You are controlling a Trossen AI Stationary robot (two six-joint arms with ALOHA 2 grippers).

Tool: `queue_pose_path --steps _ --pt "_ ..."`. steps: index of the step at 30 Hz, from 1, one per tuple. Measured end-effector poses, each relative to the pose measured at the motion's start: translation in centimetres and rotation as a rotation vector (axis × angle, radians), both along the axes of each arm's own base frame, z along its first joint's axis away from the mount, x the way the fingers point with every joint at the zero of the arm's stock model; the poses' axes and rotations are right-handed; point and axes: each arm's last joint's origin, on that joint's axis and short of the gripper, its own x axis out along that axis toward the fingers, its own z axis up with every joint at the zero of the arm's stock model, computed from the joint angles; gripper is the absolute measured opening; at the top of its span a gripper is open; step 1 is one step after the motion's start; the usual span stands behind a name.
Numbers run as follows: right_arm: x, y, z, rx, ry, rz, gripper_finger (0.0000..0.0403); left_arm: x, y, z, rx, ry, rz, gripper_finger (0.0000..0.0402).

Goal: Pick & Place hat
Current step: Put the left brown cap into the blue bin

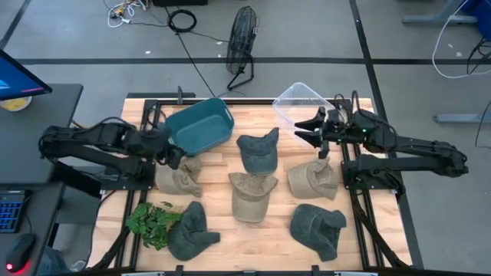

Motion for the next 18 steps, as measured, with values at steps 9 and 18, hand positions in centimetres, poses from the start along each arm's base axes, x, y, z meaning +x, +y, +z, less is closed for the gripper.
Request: queue_pose_path --steps 9,18 --pt "2.0 -0.2 -1.5 0.035 0.095 0.056 0.0169 1.6 -0.6 -4.3 -0.221 0.318 0.173 0.0206" --pt "2.7 -0.4 -2.1 0.041 0.130 0.060 0.0169 2.9 -0.7 -8.7 -0.256 0.502 0.372 0.0219"
